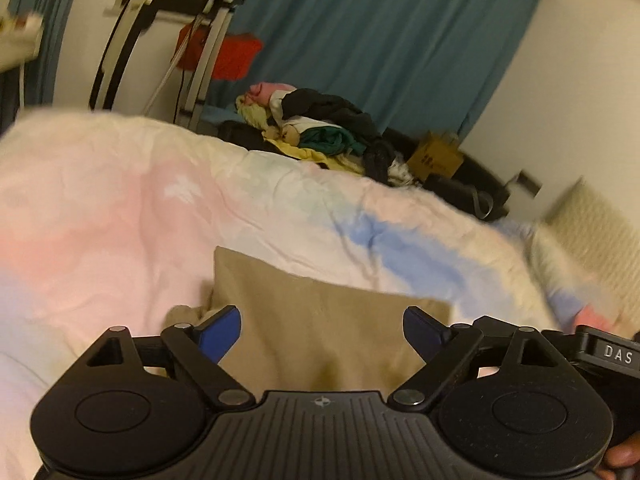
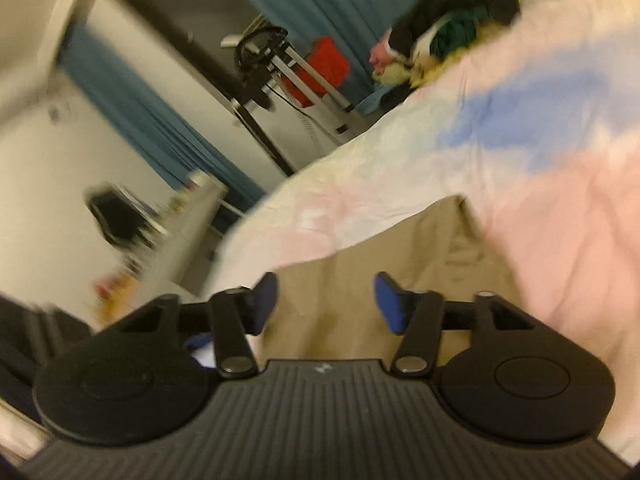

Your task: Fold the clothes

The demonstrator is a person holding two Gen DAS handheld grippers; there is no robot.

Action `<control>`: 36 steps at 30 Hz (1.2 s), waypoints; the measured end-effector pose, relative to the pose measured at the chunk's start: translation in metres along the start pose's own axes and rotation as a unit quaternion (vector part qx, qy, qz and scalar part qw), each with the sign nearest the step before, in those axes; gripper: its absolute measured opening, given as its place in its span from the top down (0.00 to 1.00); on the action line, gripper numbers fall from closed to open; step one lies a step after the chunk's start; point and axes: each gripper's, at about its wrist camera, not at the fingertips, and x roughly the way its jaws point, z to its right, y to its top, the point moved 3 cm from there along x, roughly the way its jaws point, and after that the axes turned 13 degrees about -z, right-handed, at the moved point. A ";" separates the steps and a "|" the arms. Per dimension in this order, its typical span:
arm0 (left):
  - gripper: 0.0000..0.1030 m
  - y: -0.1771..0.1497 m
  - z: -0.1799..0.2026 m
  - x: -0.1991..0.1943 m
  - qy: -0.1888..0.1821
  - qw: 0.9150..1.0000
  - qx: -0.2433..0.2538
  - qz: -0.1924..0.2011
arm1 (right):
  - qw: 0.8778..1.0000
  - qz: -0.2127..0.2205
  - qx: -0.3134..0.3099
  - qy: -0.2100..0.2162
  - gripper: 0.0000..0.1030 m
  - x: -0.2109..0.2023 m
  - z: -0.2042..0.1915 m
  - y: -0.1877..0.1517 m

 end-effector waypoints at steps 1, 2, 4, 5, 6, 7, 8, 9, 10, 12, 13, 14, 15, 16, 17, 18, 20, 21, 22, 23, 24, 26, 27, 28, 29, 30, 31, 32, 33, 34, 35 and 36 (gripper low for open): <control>0.13 -0.002 0.001 0.005 0.012 1.000 0.008 -0.001 | 1.000 -0.004 -0.012 -0.020 0.68 0.006 0.001 0.000; 0.13 -0.003 0.001 0.010 0.021 1.000 0.015 -0.003 | 0.999 -0.009 -0.020 -0.037 0.71 0.013 0.004 0.000; 0.13 -0.004 0.001 0.022 0.031 0.999 0.023 -0.009 | 0.997 -0.018 -0.032 -0.067 0.74 0.028 0.009 0.001; 0.13 -0.004 -0.001 0.027 0.034 0.999 0.024 -0.013 | 0.996 -0.020 -0.035 -0.077 0.74 0.034 0.011 0.002; 0.13 -0.004 -0.003 0.033 0.037 0.999 0.024 -0.017 | 0.995 -0.021 -0.038 -0.088 0.74 0.041 0.013 0.004; 0.13 -0.004 -0.005 0.039 0.044 0.998 0.027 -0.020 | 0.994 -0.021 -0.041 -0.099 0.74 0.049 0.015 0.007; 0.13 -0.004 -0.007 0.045 0.053 0.998 0.032 -0.022 | 0.993 -0.021 -0.044 -0.107 0.74 0.057 0.018 0.008; 0.13 -0.003 -0.008 0.050 0.060 0.997 0.036 -0.024 | 0.992 -0.020 -0.047 -0.115 0.75 0.064 0.021 0.010; 0.13 -0.003 -0.008 0.055 0.066 0.997 0.040 -0.026 | 0.991 -0.019 -0.050 -0.122 0.75 0.070 0.023 0.010; 0.13 -0.003 -0.012 0.065 0.074 0.996 0.043 -0.033 | 0.989 -0.019 -0.057 -0.134 0.75 0.084 0.027 0.011; 0.13 -0.004 -0.014 0.070 0.076 0.995 0.043 -0.037 | 0.988 -0.021 -0.059 -0.140 0.75 0.091 0.029 0.012; 0.13 -0.006 -0.015 0.072 0.077 0.995 0.042 -0.039 | 0.987 -0.026 -0.061 -0.143 0.75 0.097 0.032 0.012; 0.13 -0.008 -0.016 0.075 0.077 0.995 0.042 -0.041 | 0.987 -0.030 -0.062 -0.146 0.76 0.103 0.035 0.012; 0.13 -0.010 -0.016 0.076 0.078 0.995 0.044 -0.042 | 0.986 -0.033 -0.065 -0.151 0.78 0.108 0.037 0.011; 0.13 -0.012 -0.015 0.076 0.081 0.995 0.049 -0.042 | 0.985 -0.034 -0.068 -0.154 0.78 0.110 0.037 0.010; 0.13 -0.013 -0.014 0.076 0.084 0.994 0.055 -0.041 | 0.985 -0.033 -0.071 -0.156 0.78 0.111 0.036 0.010; 0.13 -0.015 -0.012 0.071 0.086 0.994 0.060 -0.038 | 0.985 -0.029 -0.070 -0.154 0.76 0.107 0.033 0.009; 0.13 -0.016 -0.013 0.067 0.083 0.994 0.057 -0.036 | 0.986 -0.026 -0.069 -0.152 0.75 0.104 0.031 0.009; 0.14 -0.016 -0.013 0.062 0.079 0.995 0.052 -0.035 | 0.986 -0.023 -0.067 -0.149 0.75 0.100 0.029 0.009; 0.14 -0.017 -0.013 0.057 0.075 0.996 0.048 -0.033 | 0.987 -0.018 -0.064 -0.143 0.75 0.092 0.027 0.008; 0.14 -0.018 -0.013 0.051 0.070 0.996 0.045 -0.031 | 0.988 -0.012 -0.062 -0.138 0.75 0.085 0.024 0.007; 0.14 -0.025 -0.016 0.035 0.056 0.997 0.038 -0.030 | 0.989 0.000 -0.064 -0.136 0.75 0.068 0.019 0.001; 0.14 -0.029 -0.018 0.027 0.050 0.998 0.035 -0.029 | 0.989 0.005 -0.065 -0.136 0.75 0.060 0.016 -0.002; 0.14 -0.033 -0.018 0.021 0.048 0.998 0.036 -0.030 | 0.988 0.007 -0.064 -0.138 0.75 0.053 0.015 -0.006; 0.14 -0.036 -0.018 0.017 0.050 0.998 0.038 -0.031 | 0.988 0.006 -0.061 -0.142 0.74 0.048 0.014 -0.011; 0.14 -0.039 -0.017 0.014 0.054 0.997 0.041 -0.032 | 0.988 0.000 -0.058 -0.146 0.74 0.046 0.016 -0.015; 0.14 -0.041 -0.017 0.013 0.060 0.997 0.043 -0.033 | 0.987 -0.008 -0.055 -0.152 0.74 0.046 0.017 -0.019; 0.14 -0.042 -0.015 0.014 0.067 0.996 0.045 -0.035 | 0.986 -0.016 -0.052 -0.157 0.74 0.047 0.019 -0.022; 0.14 -0.043 -0.014 0.016 0.073 0.996 0.047 -0.038 | 0.985 -0.026 -0.051 -0.165 0.75 0.049 0.022 -0.025; 0.14 -0.044 -0.012 0.018 0.079 0.995 0.049 -0.040 | 0.983 -0.035 -0.052 -0.171 0.75 0.053 0.024 -0.028; 0.17 -0.045 -0.011 0.018 0.085 0.994 0.047 -0.045 | 0.984 -0.039 -0.047 -0.170 0.75 0.054 0.026 -0.030; 0.17 -0.045 -0.010 0.014 0.084 0.994 0.045 -0.043 | 0.984 -0.040 -0.040 -0.166 0.75 0.053 0.028 -0.030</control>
